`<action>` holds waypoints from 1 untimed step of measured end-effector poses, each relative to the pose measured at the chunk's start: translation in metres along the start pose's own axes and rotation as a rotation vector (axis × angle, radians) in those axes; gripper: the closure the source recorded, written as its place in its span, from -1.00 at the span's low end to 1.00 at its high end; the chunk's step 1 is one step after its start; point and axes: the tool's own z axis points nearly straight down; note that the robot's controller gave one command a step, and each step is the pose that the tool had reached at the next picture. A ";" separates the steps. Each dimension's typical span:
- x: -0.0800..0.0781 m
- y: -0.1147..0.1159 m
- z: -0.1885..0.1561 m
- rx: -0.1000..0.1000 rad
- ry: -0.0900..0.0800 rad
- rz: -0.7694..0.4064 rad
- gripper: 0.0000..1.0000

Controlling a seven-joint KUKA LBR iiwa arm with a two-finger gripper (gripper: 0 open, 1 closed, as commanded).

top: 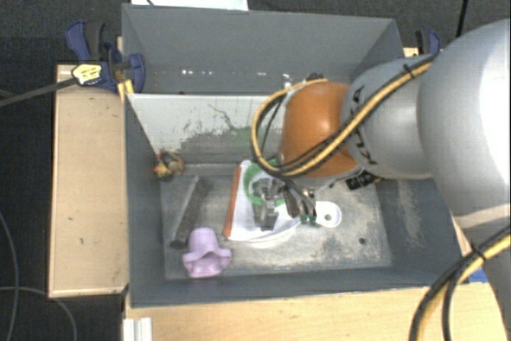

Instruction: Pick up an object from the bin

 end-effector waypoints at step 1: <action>0.000 0.000 0.000 0.000 0.000 0.001 1.00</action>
Offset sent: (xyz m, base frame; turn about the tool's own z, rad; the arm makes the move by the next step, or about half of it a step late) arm -0.0285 -0.0128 0.1041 0.0102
